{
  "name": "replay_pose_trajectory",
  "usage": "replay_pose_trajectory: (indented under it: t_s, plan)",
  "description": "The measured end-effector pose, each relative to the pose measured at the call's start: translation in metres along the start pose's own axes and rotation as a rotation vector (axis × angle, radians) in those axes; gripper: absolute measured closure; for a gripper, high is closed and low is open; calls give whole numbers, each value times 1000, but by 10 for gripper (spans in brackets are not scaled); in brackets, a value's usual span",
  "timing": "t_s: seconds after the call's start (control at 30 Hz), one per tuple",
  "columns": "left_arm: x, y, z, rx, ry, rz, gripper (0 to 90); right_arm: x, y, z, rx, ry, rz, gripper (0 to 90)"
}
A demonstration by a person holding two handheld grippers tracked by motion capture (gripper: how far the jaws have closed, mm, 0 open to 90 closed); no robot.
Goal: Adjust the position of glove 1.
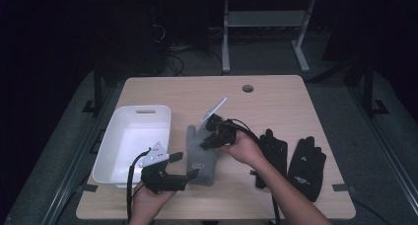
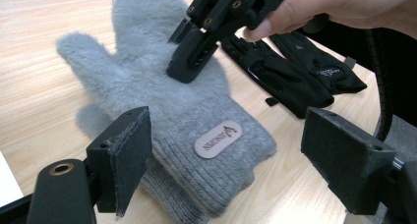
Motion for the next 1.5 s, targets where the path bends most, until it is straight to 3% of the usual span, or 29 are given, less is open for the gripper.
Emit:
replay_pose_trajectory:
  t_s: [0.3, 0.43, 0.57, 0.67, 0.7, 0.9, 1.13, 1.2, 1.27, 1.5]
  plan:
    - [-2, 2, -4, 19, 8, 4, 194, -10, 7, -24, 31, -35, -45, 798]
    - [-3, 3, -7, 26, 11, 0, 194, -13, 9, -28, 30, -28, -50, 756]
    - [-4, 5, -9, 32, 13, 4, 194, -19, 10, -27, 1, -33, -82, 524]
    - [-4, 4, -8, 32, 13, 2, 195, -21, 9, -22, -22, -31, -88, 460]
    - [-4, 5, -8, 35, 12, 1, 194, -23, 9, -15, -42, -24, -106, 390]
    - [-5, 5, -9, 37, 15, -4, 194, -39, 12, 2, -113, 21, -154, 292]
    - [-5, 6, -10, 40, 20, 1, 194, -66, 21, 5, -144, 51, -261, 262]
    - [-5, 6, -10, 45, 20, -6, 194, -70, 21, 4, -150, 53, -272, 262]
    - [-4, 6, -10, 47, 19, -6, 194, -80, 23, 0, -161, 52, -319, 253]
    - [-8, 7, -12, 50, 28, -9, 195, -97, 23, -12, -190, 42, -407, 247]
Point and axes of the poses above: each handheld gripper's, and its own axes: z roughly backward along the jaws, y roughly out of its underside, x roughly to its left, the point moved 9 cm from there along -z, roughly forward along the jaws, and after that the axes turned 3 degrees about -y, right-handed, at the moved point
